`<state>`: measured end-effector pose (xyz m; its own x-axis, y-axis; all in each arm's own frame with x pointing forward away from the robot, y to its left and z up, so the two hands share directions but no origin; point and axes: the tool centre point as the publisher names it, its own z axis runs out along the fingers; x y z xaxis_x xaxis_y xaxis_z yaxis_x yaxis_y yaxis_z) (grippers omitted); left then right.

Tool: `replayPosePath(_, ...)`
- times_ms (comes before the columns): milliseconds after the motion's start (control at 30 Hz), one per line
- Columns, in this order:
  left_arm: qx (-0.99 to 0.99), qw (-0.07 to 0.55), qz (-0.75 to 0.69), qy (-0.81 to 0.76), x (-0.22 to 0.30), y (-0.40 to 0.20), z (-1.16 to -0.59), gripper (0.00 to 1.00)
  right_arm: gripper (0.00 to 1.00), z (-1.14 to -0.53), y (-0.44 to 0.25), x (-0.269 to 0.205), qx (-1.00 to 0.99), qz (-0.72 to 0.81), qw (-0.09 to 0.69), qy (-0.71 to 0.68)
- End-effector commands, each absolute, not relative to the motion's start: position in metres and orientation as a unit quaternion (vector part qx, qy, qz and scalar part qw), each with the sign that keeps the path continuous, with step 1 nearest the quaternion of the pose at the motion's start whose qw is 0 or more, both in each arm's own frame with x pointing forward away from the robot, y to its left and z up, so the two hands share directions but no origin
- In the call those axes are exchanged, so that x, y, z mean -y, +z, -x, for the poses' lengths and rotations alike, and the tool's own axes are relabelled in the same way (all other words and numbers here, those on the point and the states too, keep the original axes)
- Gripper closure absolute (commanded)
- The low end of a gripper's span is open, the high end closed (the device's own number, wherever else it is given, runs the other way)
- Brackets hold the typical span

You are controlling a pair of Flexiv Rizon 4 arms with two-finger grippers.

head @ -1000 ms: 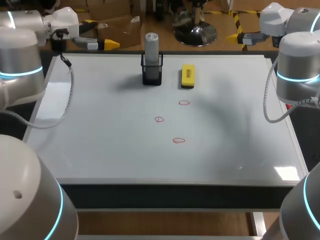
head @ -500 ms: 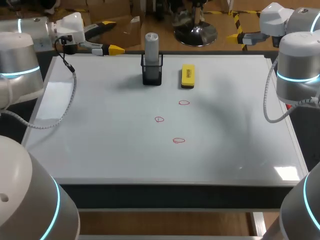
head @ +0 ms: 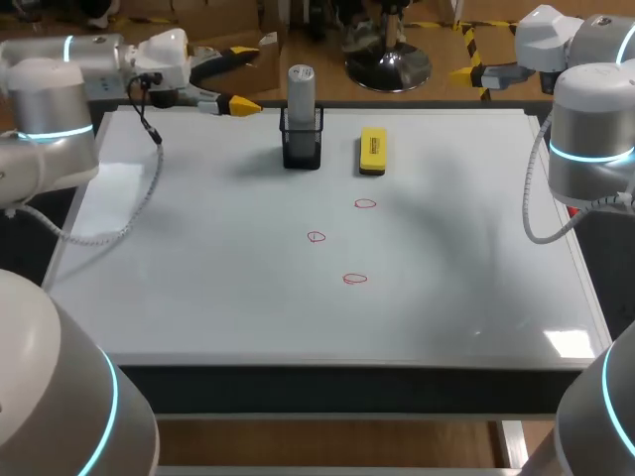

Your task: Pick up the inspection probe, press it on each red-marked spot on the whiteboard one by one, put down the probe, pick up the eraser, and wipe off all the red marks.

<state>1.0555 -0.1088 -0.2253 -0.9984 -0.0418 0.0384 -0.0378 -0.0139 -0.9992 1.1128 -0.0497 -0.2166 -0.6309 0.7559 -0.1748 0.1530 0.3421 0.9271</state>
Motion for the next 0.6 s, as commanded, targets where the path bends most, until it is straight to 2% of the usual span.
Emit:
replayPosePath(33,-0.703,-0.025,0.004,-0.711,0.1133,-0.2251,-1.0632,0.0,0.0,-1.1133,-0.2167,0.0499,-0.759,-0.299,0.308,0.489)
replayPosePath(600,-0.696,-0.02,0.015,-0.718,0.113,-0.2244,-1.0626,0.0,0.0,-1.1133,-0.2167,0.0499,-0.759,-0.299,0.308,0.489)
